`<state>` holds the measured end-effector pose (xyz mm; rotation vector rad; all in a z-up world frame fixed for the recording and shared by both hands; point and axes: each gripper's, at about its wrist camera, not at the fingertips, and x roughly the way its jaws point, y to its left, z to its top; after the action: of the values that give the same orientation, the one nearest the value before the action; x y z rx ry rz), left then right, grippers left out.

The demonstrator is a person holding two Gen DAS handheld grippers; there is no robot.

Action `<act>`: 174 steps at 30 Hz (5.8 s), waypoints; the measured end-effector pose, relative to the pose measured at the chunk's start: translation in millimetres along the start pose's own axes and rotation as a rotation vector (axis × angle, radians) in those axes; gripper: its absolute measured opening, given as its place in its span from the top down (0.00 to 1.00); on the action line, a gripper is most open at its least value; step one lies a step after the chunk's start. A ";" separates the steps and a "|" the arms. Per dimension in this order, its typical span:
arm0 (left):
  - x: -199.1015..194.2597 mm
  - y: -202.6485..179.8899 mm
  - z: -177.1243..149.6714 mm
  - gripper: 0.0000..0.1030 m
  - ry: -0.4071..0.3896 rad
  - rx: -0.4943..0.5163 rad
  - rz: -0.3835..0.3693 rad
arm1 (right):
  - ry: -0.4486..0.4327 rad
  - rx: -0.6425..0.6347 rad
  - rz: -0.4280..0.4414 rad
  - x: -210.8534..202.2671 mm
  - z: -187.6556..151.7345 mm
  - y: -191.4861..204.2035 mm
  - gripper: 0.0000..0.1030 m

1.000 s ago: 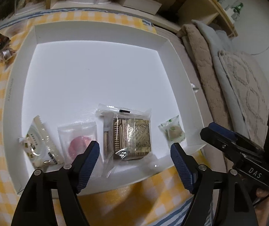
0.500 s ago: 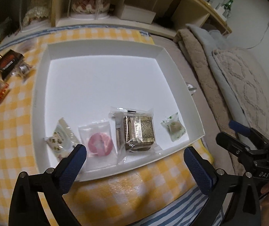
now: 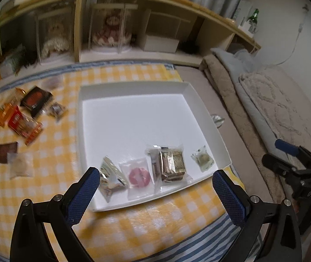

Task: Organize snacks
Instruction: 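Withdraw both tools from the tray toward the remaining snacks, then grasp the clear round-cookie pack with the right tool while the left grasps the brown chocolate pack, then carry both packs over the white tray and open both tools to release them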

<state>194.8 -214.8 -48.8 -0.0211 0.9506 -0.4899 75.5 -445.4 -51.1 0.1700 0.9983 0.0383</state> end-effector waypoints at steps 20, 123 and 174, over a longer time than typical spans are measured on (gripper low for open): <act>-156.0 98.4 -1.9 0.00 -0.160 -0.022 0.128 | -0.137 -0.043 0.086 -37.3 53.8 105.0 0.00; 46.1 290.7 -24.5 0.49 0.320 -0.037 0.223 | 0.210 -0.512 0.565 204.7 -2.9 343.8 0.43; -96.8 233.2 -8.5 0.61 -0.155 -0.153 0.258 | -0.117 -0.210 0.386 111.9 75.1 290.5 0.58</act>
<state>233.2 34.3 -32.2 -0.0733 0.8227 -0.1741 212.5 -156.0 -58.1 0.1685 0.8272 0.4792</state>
